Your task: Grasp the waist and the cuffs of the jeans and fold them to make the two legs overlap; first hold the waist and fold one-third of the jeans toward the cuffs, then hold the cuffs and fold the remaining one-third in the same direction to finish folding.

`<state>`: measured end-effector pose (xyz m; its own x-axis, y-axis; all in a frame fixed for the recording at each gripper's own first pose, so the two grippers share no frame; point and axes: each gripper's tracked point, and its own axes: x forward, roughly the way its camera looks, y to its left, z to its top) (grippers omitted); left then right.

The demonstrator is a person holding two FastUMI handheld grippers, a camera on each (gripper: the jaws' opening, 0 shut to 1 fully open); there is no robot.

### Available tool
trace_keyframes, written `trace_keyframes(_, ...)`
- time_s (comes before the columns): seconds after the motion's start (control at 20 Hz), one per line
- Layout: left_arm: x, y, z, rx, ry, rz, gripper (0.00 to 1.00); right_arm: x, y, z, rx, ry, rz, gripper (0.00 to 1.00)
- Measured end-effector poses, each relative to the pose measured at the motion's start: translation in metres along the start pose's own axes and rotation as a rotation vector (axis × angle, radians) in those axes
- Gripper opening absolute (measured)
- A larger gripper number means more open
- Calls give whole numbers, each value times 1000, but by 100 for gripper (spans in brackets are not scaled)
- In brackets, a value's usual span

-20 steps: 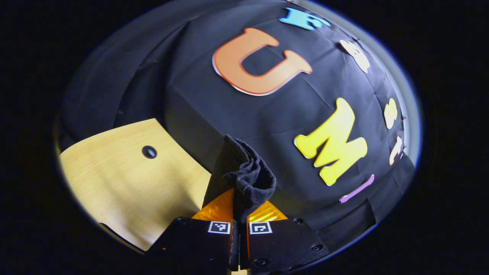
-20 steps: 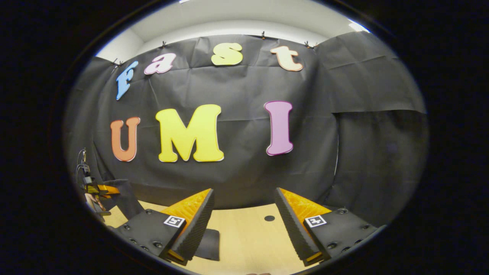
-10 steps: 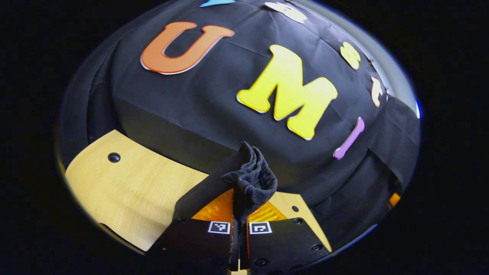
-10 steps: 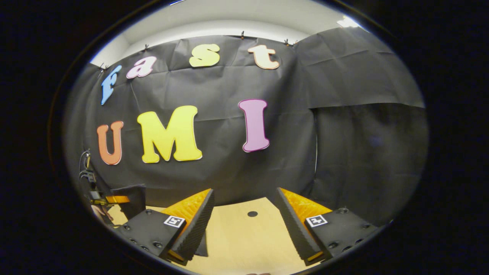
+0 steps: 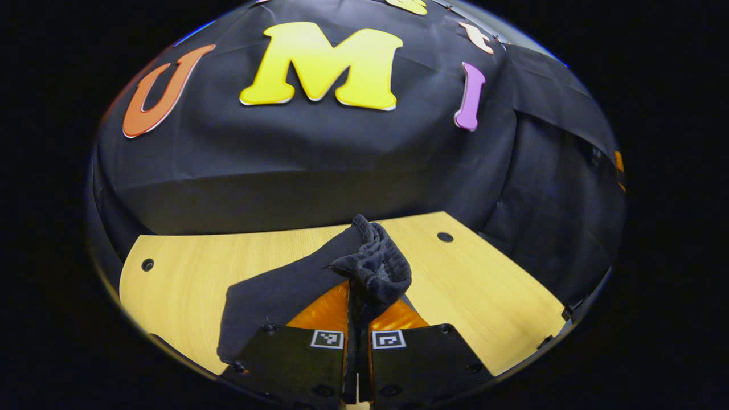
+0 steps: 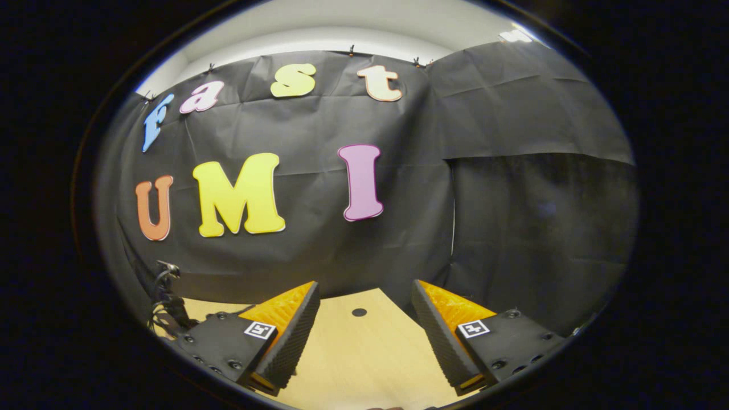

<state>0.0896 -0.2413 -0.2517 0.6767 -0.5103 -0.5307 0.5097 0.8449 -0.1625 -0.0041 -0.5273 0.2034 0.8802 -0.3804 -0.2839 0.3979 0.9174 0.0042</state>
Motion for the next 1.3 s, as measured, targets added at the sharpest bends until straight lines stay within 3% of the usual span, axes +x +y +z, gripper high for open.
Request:
trace_keyframes(0.2, 15, -9, -38, 138, 92, -15, 4, -1, -2, -4, 6, 10, 1, 100)
trace_keyframes(0.45, 28, -14, -69, 233, 168, -7, 4, 4, 9, -11, 21, 41, 48, 100)
trace_keyframes(0.7, 35, -13, -87, 266, 208, -4, 4, 11, 30, -23, 24, 101, 147, 97)
trace_keyframes(0.95, 37, -18, -94, 296, 227, -13, 6, 10, 31, -24, -11, 117, 185, 100)
trace_keyframes(1.0, 35, -20, -94, 304, 230, -14, 8, 10, 29, -22, -14, 111, 190, 100)
trace_keyframes(1.1, 39, -21, -93, 326, 219, 2, 27, 11, 28, -17, -11, 103, 200, 100)
trace_keyframes(1.15, 34, -23, -87, 329, 198, 8, 46, 12, 29, -15, -11, 102, 207, 100)
trace_keyframes(1.3, 17, -48, -60, 320, 90, 0, 73, 17, 33, -14, -22, 96, 234, 100)
